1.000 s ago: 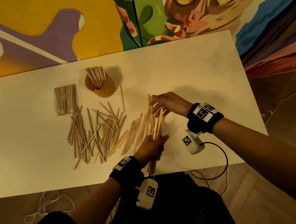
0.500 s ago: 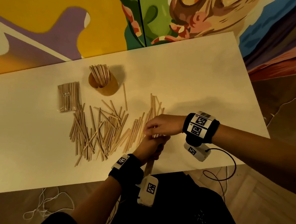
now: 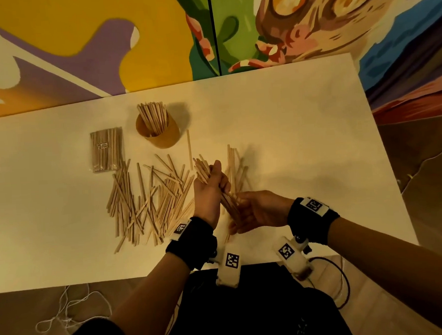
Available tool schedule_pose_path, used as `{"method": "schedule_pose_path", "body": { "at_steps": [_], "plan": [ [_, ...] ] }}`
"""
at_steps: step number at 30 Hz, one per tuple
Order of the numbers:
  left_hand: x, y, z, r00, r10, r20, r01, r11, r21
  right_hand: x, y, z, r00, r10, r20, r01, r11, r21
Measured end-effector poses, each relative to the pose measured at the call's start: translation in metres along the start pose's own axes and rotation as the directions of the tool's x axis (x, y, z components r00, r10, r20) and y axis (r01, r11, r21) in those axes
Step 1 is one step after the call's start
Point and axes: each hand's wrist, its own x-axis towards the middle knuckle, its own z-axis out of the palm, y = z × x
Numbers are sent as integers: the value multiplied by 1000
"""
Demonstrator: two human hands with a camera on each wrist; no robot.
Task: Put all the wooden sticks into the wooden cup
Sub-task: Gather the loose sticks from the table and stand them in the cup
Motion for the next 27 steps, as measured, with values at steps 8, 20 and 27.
{"method": "schedule_pose_path", "body": {
  "at_steps": [8,20,27],
  "plan": [
    [2,2,6,998,41,47,-47,988,144,1,-6,-3,999,-28,19,27,998,50],
    [-9,1,-13,897,-374,235,109,702,703,-21,-53,11,741,-670,-42,283,369,-885],
    [-6,7,-10,848,-435,302,119,711,693,-12,-45,14,732,-680,-39,369,443,-817]
  ]
}}
